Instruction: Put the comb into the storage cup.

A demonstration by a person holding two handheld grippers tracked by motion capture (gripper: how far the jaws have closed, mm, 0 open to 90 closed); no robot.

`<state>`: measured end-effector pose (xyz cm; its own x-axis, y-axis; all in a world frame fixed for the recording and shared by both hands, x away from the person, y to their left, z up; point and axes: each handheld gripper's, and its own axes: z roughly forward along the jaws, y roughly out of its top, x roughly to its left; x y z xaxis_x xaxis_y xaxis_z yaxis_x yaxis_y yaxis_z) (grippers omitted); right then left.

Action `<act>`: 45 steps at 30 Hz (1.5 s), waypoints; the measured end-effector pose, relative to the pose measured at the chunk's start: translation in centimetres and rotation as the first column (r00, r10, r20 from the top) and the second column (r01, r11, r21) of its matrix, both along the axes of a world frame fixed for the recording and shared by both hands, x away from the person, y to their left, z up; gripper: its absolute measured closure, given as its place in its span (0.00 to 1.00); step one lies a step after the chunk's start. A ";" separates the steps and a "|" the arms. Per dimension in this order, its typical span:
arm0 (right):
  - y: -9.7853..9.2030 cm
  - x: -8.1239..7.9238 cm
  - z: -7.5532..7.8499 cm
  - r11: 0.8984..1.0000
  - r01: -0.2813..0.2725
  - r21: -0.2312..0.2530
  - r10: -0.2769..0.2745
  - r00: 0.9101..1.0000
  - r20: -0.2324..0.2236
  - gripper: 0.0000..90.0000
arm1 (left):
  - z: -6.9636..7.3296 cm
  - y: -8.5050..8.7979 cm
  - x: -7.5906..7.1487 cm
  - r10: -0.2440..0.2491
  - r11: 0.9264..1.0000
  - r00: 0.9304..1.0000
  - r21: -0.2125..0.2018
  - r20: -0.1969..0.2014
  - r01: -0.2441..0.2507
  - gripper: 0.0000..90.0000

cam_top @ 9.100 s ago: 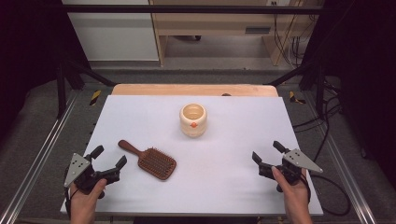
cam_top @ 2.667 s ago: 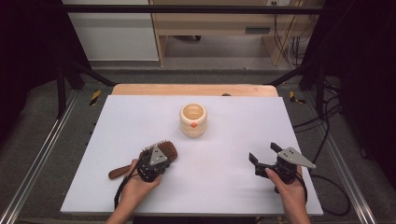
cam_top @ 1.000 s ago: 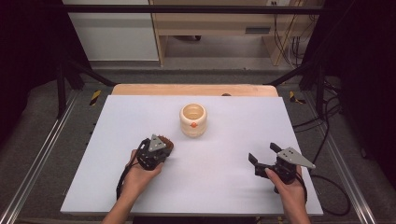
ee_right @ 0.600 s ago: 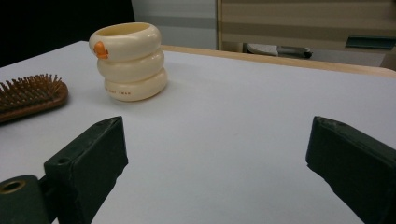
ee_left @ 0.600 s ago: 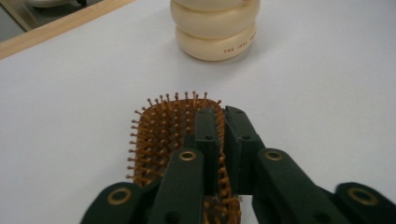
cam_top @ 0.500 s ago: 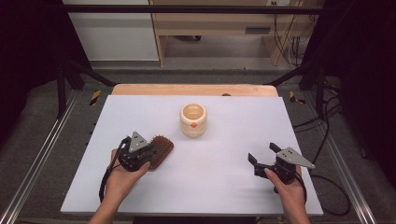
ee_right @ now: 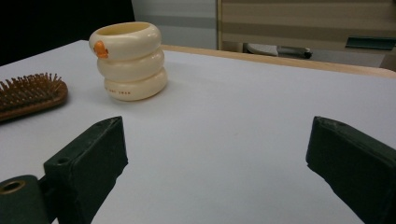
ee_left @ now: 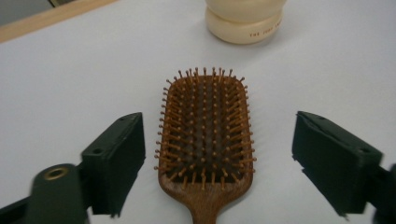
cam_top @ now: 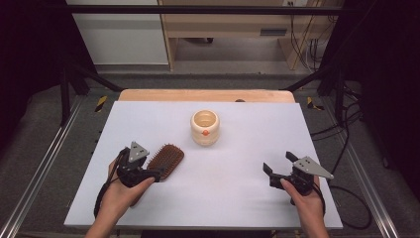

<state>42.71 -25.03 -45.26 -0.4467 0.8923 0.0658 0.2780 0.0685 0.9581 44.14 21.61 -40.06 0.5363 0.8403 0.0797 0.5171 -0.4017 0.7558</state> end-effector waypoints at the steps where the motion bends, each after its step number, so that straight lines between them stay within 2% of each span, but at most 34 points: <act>1: 0.0 0.0 0.0 1.000 0.000 0.000 0.000 1.000 0.000 0.06 | 0.0 0.1 -0.1 0.000 1.000 1.000 -0.003 -0.015 0.000 0.15; 12: 0.0 0.0 0.0 1.000 0.001 0.001 -0.001 1.000 -0.002 0.06 | -0.7 0.8 -0.5 -0.026 0.999 0.995 0.030 -0.097 0.029 0.09; 19: 0.0 0.0 0.0 1.000 -0.001 0.000 0.001 1.000 -0.001 0.06 | -1.2 1.2 -0.7 -0.026 0.998 0.992 0.046 -0.127 0.032 0.08; 33: 0.0 0.1 -0.1 1.000 -0.002 -0.004 0.002 1.000 -0.003 0.06 | -2.2 1.3 -0.9 -0.039 0.997 0.984 0.062 -0.174 0.051 0.08; 45: 0.1 0.1 -0.1 1.000 -0.003 -0.005 0.003 1.000 -0.007 0.06 | -2.6 1.8 -1.0 -0.041 0.996 0.980 0.074 -0.196 0.057 0.08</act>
